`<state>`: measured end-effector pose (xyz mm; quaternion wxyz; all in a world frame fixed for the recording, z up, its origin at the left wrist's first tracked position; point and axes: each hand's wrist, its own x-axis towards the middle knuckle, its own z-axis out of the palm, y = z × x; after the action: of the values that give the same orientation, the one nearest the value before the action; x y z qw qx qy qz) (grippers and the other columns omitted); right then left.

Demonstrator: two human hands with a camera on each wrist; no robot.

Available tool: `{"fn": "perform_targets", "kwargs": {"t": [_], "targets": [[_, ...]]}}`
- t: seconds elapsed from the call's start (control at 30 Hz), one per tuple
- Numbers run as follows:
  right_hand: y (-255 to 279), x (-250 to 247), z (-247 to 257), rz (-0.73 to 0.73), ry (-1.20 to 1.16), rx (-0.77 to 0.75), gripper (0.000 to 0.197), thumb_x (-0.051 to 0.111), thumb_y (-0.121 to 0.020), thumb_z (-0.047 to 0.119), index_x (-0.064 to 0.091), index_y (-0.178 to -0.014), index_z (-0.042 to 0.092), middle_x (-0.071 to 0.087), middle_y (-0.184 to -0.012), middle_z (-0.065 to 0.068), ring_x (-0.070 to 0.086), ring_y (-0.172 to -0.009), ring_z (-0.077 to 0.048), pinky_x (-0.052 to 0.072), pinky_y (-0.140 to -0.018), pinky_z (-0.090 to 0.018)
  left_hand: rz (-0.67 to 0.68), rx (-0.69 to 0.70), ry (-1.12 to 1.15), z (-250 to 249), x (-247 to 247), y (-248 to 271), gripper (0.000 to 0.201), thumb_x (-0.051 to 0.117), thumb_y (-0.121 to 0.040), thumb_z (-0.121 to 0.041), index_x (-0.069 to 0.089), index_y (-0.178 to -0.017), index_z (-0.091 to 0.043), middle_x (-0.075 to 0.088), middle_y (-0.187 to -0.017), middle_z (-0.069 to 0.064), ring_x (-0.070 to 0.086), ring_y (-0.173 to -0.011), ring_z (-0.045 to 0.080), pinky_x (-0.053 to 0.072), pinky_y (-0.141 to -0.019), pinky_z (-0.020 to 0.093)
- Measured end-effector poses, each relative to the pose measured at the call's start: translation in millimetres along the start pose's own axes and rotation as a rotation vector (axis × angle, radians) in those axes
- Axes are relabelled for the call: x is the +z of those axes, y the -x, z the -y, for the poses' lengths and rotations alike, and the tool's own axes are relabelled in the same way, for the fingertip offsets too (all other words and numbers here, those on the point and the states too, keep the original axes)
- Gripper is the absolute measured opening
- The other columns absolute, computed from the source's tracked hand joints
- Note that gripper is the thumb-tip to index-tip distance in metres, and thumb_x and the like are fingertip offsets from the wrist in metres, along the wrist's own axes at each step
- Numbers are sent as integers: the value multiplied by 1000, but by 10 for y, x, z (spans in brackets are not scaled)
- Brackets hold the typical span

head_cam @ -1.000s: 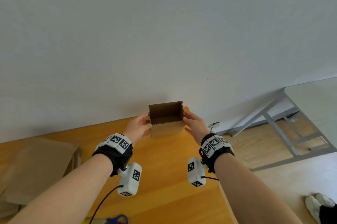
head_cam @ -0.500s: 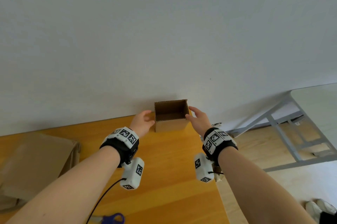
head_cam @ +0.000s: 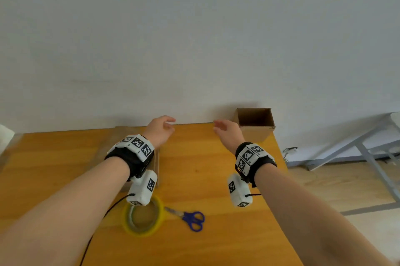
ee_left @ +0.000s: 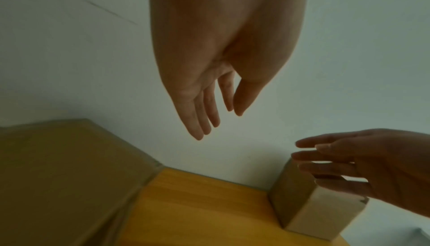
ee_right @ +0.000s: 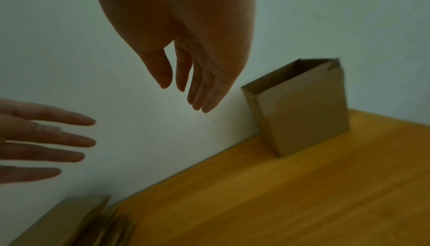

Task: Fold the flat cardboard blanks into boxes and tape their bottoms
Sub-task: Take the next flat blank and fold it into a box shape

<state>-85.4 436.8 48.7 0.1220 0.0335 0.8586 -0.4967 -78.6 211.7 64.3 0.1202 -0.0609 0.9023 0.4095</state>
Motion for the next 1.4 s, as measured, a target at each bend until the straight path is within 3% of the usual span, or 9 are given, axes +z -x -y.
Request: {"fn": "perform_targets", "kwargs": {"t": [0.2, 0.3, 0.4, 0.53, 0.63, 0.73, 1.07, 1.27, 1.4], "targets": [[168, 906, 233, 90, -9, 49, 37, 55, -94, 17, 53, -131, 10, 60, -127, -6, 55, -118, -20, 44, -98, -31, -69, -43, -86, 747, -636, 318, 33, 51, -94, -14, 54, -127, -17, 58, -125, 5, 56, -97, 14, 41, -67, 19], [239, 1272, 287, 134, 1, 89, 39, 55, -95, 18, 52, -133, 10, 58, -129, -6, 54, -119, -20, 43, -91, -27, -95, -70, -118, 1100, -810, 437, 35, 52, -93, -10, 53, -128, -14, 56, -128, 6, 55, -111, 19, 45, -84, 24], [283, 1572, 318, 161, 18, 148, 45, 57, -94, 23, 48, -136, 11, 56, -132, -4, 53, -119, -21, 41, -89, -26, -111, -110, -126, 1439, -919, 492, 40, 54, -92, -8, 50, -132, -12, 50, -137, 8, 46, -126, 25, 37, -103, 36], [279, 1876, 312, 165, -2, 240, 56, 61, -91, 28, 38, -139, 10, 54, -132, -6, 54, -117, -24, 46, -96, -37, -60, -200, -82, 1779, -977, 506, 53, 56, -92, -12, 37, -142, -12, 36, -149, 7, 35, -136, 26, 31, -109, 38], [245, 2035, 271, 138, -47, 285, 58, 63, -90, 28, 37, -138, 8, 56, -127, -9, 57, -112, -26, 49, -95, -42, 8, -284, -42, 2003, -976, 464, 61, 58, -91, -22, 30, -145, -13, 34, -150, 7, 36, -135, 27, 34, -109, 42], [221, 2122, 232, 109, -118, 315, 53, 66, -88, 26, 44, -133, 7, 61, -121, -13, 61, -105, -26, 51, -93, -44, 38, -321, 23, 2160, -968, 412, 66, 61, -89, -30, 30, -145, -13, 41, -146, 9, 43, -131, 27, 38, -106, 45], [237, 2137, 231, 69, -301, 364, 36, 63, -89, 4, 51, -122, 0, 63, -98, -12, 64, -88, -24, 56, -76, -32, -55, -409, 133, 2231, -1013, 234, 77, 74, -78, -26, 35, -142, -8, 48, -138, 16, 49, -123, 30, 40, -101, 41], [298, 1858, 258, 46, -401, 346, 34, 61, -88, -2, 50, -120, 2, 63, -90, -7, 63, -88, -24, 55, -69, -29, -52, -306, 90, 1923, -1114, 287, 77, 77, -75, -29, 39, -138, -8, 49, -135, 14, 49, -121, 29, 42, -93, 35], [389, 1570, 243, 33, -397, 306, 29, 59, -90, -1, 50, -117, 6, 63, -98, -11, 63, -85, -22, 55, -66, -25, -48, -224, 134, 1638, -1046, 322, 66, 80, -73, -23, 47, -127, -4, 57, -125, 12, 56, -111, 26, 46, -88, 31]]}}
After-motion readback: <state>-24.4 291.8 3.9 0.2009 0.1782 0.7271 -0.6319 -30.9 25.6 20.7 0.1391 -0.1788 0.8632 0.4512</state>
